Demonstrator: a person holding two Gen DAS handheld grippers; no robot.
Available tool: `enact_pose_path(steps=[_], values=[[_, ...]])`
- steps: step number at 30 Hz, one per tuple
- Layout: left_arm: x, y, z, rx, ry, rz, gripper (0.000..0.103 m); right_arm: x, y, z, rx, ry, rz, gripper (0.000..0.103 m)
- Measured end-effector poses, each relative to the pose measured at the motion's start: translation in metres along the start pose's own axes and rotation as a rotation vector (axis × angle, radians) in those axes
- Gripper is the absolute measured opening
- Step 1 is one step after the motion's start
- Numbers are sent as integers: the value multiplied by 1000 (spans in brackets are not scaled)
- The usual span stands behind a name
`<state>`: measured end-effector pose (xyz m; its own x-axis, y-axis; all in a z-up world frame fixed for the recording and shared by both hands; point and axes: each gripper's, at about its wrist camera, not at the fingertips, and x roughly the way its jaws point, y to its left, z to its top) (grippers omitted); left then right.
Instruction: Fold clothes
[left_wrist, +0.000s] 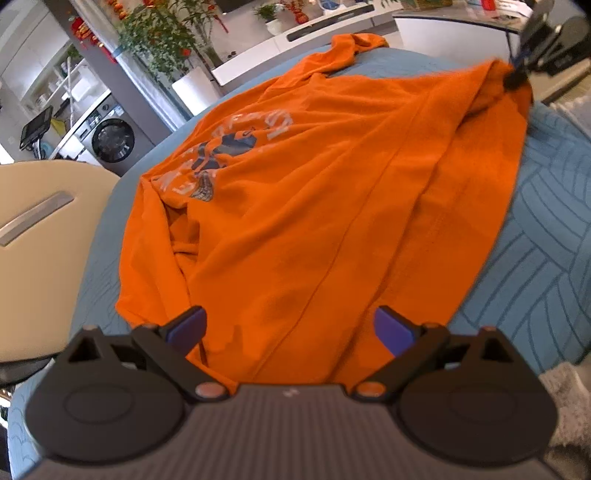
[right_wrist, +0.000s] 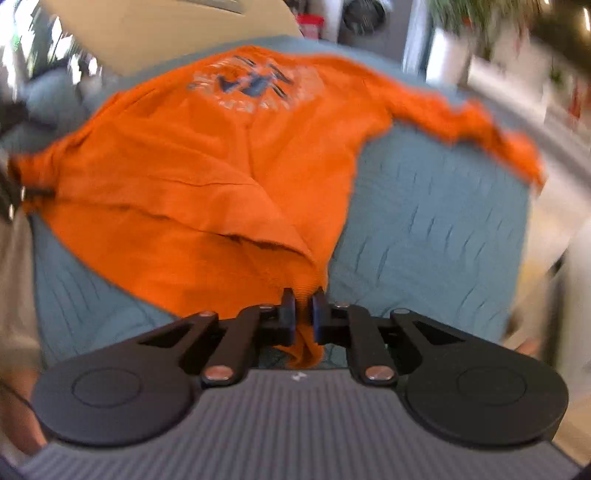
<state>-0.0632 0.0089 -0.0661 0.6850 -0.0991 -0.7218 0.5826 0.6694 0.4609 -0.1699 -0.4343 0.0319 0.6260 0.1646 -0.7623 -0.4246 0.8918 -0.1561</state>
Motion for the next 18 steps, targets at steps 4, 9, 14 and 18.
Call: enact_pose_path(steps=[4, 9, 14, 18], values=[[2, -3, 1, 30, 19, -12, 98, -41, 64, -9, -382, -57, -268, 10], [19, -8, 2, 89, 111, -5, 98, -19, 76, -38, -525, 141, -239, 8], [16, 7, 0, 49, 93, 27, 98, -26, 68, -38, -370, 61, -218, 10], [8, 47, -1, -85, 71, 20, 97, -45, 98, -10, -311, -210, -191, 49]])
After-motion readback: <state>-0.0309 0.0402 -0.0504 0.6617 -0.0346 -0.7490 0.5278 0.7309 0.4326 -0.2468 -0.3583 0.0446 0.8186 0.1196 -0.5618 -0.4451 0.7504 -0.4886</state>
